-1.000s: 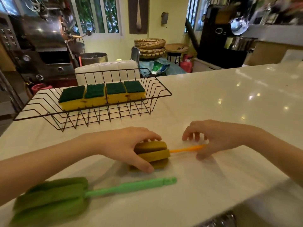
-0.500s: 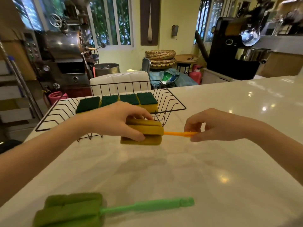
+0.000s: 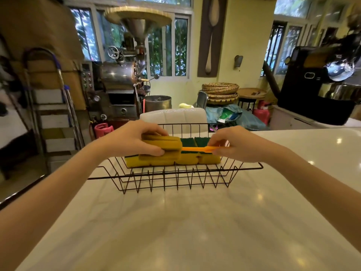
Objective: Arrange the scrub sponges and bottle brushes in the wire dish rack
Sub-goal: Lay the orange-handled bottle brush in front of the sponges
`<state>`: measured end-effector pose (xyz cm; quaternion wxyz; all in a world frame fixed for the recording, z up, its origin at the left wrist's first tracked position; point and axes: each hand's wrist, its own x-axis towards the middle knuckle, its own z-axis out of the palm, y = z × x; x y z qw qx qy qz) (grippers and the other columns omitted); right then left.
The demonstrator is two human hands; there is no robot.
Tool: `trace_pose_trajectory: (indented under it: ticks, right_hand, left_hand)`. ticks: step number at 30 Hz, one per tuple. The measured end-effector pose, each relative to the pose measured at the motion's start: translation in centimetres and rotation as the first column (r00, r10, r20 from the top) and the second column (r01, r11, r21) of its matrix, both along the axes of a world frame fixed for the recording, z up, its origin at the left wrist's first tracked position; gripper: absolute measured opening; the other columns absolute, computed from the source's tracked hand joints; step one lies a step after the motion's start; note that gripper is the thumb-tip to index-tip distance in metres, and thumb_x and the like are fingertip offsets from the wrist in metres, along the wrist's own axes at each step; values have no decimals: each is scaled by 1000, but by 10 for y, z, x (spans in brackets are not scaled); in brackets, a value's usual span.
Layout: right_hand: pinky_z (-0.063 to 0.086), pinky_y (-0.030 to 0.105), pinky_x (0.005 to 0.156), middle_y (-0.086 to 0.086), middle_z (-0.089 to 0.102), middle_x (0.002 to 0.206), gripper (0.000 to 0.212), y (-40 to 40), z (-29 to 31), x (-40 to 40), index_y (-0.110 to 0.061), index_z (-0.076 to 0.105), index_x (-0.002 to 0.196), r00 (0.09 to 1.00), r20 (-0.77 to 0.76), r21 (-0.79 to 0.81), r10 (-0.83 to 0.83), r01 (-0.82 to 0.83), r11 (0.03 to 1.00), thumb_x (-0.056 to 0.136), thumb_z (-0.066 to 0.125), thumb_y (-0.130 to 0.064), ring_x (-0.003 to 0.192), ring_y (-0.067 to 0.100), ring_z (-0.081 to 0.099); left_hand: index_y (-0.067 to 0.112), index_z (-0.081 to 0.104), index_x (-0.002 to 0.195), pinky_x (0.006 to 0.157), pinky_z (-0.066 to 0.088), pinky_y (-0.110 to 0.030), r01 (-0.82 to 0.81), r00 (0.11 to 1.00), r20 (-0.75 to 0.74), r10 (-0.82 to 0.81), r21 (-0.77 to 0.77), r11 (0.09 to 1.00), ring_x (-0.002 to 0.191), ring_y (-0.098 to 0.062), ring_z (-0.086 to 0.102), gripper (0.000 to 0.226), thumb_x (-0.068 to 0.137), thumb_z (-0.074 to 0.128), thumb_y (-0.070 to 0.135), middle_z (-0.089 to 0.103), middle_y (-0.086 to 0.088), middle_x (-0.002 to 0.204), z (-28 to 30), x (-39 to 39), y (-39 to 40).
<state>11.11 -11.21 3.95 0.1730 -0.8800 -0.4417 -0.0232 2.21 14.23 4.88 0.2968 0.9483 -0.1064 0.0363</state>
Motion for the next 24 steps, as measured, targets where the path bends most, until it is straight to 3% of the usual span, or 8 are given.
trace_pose_trajectory:
  ticks: [4,8,11,14,20,24]
  right_hand:
    - [41,18,65,-5,62,90,19,27,-10,15,-21,64,102,999,18,-77,50,-49,996,84,57,-24,80,10,55]
    - [50,28,75,-3,64,97,21,50,-20,24,-25,61,105,997,22,-195,74,-68,978,85,56,-26,84,12,56]
    - [45,23,65,-8,59,89,24,64,-27,28,-28,56,108,993,30,-260,110,-99,961,84,57,-25,79,9,54]
    - [45,22,65,-6,62,92,24,76,-34,33,-28,53,106,989,20,-284,146,-134,950,83,58,-21,81,12,57]
    - [36,16,59,-16,51,76,10,94,-47,40,-29,56,83,977,24,-328,211,-192,925,84,56,-19,73,6,50]
    - [45,24,71,-9,58,93,19,94,-50,38,-27,62,102,978,-33,-379,204,-201,903,86,54,-21,80,8,52]
  left_hand:
    - [43,49,101,74,43,-18,-59,998,17,57,88,994,92,-3,51,35,72,67,35,52,18,97,-10,5,18]
    - [32,53,108,78,46,-22,-107,994,28,104,185,977,90,-7,53,38,72,67,31,56,9,99,-22,12,31]
    - [29,56,105,73,43,-20,-117,993,27,114,255,960,86,-7,51,36,72,68,31,56,8,96,-32,16,39]
    - [27,58,104,71,42,-20,-141,990,18,143,306,942,86,-10,51,34,71,68,31,58,6,95,-41,19,47]
    - [25,58,111,69,35,-17,-162,983,-9,182,408,898,91,-11,45,41,72,66,36,49,7,99,-60,21,60]
    - [25,56,112,76,38,-24,-177,980,-3,198,431,885,91,-12,45,43,72,66,36,52,3,104,-66,22,60]
